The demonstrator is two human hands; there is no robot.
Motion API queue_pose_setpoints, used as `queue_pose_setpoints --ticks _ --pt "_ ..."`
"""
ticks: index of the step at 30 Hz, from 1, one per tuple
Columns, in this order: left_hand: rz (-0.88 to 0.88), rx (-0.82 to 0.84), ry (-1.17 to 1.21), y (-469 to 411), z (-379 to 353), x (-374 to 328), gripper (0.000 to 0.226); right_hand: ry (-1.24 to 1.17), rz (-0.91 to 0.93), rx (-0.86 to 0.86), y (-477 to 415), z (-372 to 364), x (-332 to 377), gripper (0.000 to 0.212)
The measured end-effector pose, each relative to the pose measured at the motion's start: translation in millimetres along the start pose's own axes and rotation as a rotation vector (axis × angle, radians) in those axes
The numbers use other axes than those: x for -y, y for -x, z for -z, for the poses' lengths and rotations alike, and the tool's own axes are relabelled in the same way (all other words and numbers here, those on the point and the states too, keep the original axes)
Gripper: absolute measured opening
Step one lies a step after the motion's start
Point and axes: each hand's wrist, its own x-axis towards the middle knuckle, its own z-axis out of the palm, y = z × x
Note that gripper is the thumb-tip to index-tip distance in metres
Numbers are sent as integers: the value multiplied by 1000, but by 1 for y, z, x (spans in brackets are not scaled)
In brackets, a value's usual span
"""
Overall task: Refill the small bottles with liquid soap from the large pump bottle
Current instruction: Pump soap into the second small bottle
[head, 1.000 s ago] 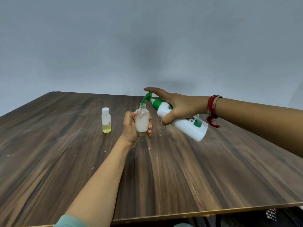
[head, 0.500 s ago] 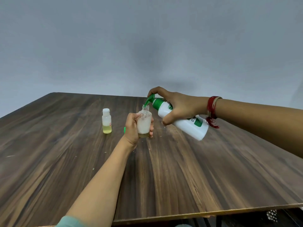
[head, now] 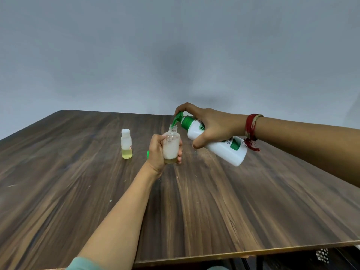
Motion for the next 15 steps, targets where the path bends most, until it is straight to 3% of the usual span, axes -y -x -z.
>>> queue_pose_setpoints --ticks 9,15 --pt "-34 -41 46 0 1 -3 47 -29 23 45 -1 -3 1 95" --pt "-12 -26 9 0 0 -1 46 7 12 -13 -1 -2 3 76"
